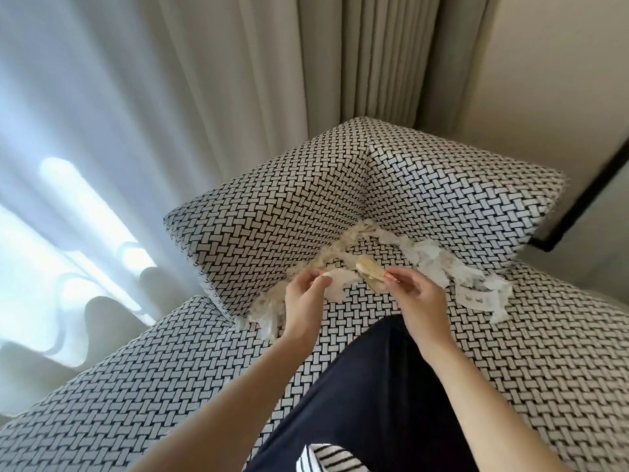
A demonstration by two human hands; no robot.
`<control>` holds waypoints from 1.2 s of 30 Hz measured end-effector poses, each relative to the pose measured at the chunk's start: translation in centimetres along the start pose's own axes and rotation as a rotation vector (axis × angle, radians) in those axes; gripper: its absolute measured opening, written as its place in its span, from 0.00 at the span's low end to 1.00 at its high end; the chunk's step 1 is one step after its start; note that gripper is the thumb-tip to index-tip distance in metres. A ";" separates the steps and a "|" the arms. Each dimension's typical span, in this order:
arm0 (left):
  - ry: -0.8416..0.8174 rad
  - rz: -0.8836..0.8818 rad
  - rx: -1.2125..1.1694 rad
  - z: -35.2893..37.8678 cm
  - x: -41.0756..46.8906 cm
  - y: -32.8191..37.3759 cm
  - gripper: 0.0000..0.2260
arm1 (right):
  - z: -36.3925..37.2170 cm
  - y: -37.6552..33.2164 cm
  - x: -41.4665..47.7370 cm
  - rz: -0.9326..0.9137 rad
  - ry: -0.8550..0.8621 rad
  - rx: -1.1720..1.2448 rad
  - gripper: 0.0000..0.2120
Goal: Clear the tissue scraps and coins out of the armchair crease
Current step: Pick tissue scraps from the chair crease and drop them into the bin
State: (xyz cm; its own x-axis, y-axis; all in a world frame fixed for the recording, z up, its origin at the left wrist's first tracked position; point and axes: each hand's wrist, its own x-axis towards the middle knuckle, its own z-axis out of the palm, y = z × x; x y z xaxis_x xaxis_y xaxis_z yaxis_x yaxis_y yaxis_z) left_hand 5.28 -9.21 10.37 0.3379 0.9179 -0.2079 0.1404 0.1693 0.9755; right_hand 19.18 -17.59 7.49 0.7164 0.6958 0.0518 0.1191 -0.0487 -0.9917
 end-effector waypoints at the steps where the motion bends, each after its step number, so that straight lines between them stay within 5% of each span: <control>1: -0.040 0.032 0.010 1.6 -0.5 0.7 0.06 | -2.2 -0.5 -0.3 -0.032 0.037 -0.005 0.08; 12: -0.376 0.149 0.051 19.8 -5.7 6.3 0.03 | -20.6 -4.5 -3.5 -0.152 0.413 -0.105 0.08; 28: -0.811 -0.015 0.329 32.2 -12.9 -1.6 0.11 | -32.2 2.2 -14.4 0.221 0.902 -0.081 0.07; 36: -0.959 -0.075 0.483 35.2 -15.4 -4.5 0.09 | -35.2 5.8 -19.0 0.384 0.992 -0.145 0.07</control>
State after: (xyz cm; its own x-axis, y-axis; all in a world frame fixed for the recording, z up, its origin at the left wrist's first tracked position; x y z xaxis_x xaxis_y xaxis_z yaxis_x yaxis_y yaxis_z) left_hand 32.21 -36.77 6.64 0.8728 0.2114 -0.4400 0.4724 -0.1390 0.8703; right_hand 30.45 -56.32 4.85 0.9540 -0.2732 -0.1233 -0.1991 -0.2701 -0.9420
